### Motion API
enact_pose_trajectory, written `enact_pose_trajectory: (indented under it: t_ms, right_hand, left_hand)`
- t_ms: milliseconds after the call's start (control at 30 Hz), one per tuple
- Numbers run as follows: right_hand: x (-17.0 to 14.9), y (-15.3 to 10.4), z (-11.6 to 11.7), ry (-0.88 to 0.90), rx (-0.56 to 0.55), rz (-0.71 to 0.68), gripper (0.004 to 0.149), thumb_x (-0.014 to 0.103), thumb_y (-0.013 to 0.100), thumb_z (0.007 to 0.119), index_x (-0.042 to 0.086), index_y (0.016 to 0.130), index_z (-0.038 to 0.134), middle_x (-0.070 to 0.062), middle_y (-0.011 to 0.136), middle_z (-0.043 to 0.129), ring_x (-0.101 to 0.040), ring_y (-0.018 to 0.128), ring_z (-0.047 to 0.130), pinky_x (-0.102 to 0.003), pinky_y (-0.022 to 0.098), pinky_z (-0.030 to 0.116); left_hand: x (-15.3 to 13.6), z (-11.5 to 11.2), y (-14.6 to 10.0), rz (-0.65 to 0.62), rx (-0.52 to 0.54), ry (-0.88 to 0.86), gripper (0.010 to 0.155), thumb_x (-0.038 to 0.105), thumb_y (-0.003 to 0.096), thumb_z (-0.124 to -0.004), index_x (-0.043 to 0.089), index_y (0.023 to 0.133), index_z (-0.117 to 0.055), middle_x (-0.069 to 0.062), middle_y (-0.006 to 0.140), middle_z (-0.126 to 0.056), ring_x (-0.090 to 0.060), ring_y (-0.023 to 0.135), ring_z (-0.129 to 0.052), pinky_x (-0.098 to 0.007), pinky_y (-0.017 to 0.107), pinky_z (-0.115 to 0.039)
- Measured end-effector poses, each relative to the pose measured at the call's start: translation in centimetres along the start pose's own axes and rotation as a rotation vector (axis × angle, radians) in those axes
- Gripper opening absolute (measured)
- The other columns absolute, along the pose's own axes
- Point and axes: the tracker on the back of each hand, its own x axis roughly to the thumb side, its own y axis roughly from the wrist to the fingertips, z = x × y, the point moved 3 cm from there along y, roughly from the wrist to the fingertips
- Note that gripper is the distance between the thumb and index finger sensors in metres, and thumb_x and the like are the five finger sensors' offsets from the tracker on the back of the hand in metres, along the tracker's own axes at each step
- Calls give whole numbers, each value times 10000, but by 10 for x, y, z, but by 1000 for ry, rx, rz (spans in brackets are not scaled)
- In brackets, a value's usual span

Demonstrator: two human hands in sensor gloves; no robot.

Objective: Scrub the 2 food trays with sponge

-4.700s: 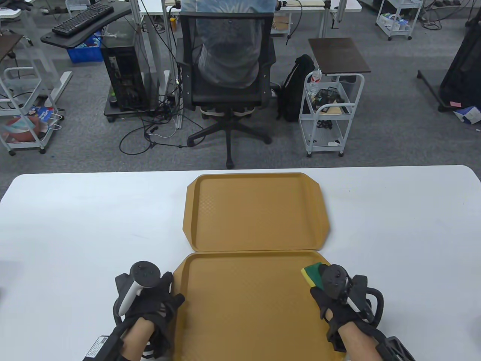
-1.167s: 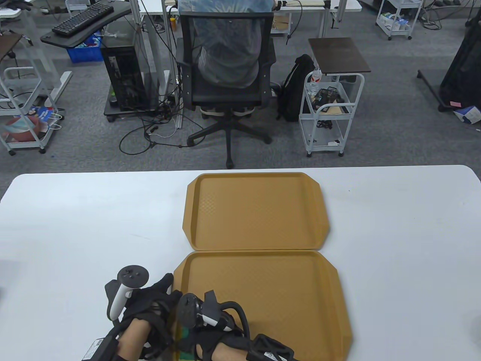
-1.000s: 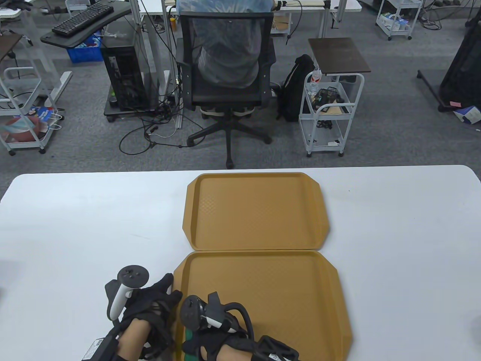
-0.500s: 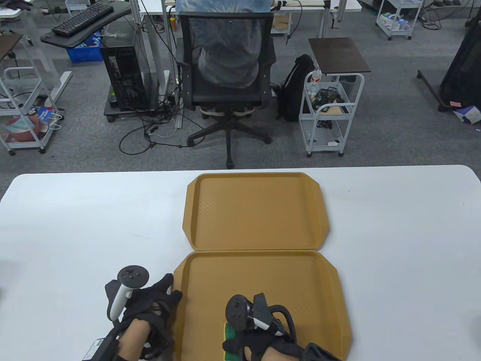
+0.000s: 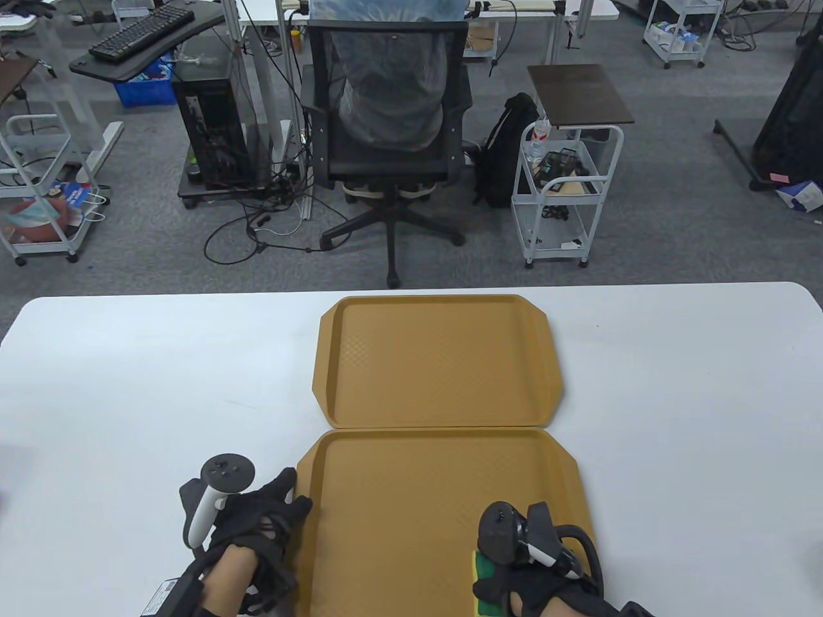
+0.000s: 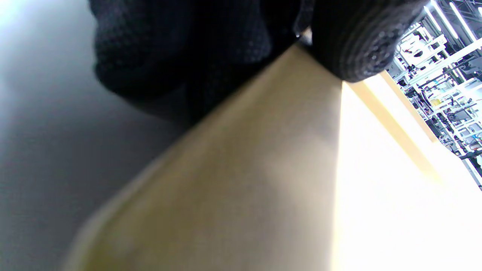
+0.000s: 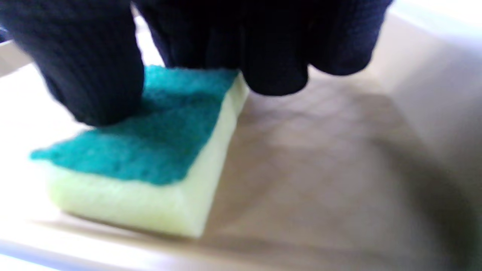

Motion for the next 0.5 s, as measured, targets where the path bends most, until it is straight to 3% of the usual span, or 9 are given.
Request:
enact_pose_trajectory:
  t_ms: [500]
  right_hand:
    - [-40, -15, -9, -160, -55, 76, 652, 447, 397, 960, 254, 982, 745, -84, 1052, 684, -342, 806, 770, -523, 579, 737]
  left_hand:
    - [0, 0, 0, 0, -1, -1, 696, 509, 450, -821, 386, 1079, -551, 87, 659, -1016, -138, 317, -1145, -311, 275, -961]
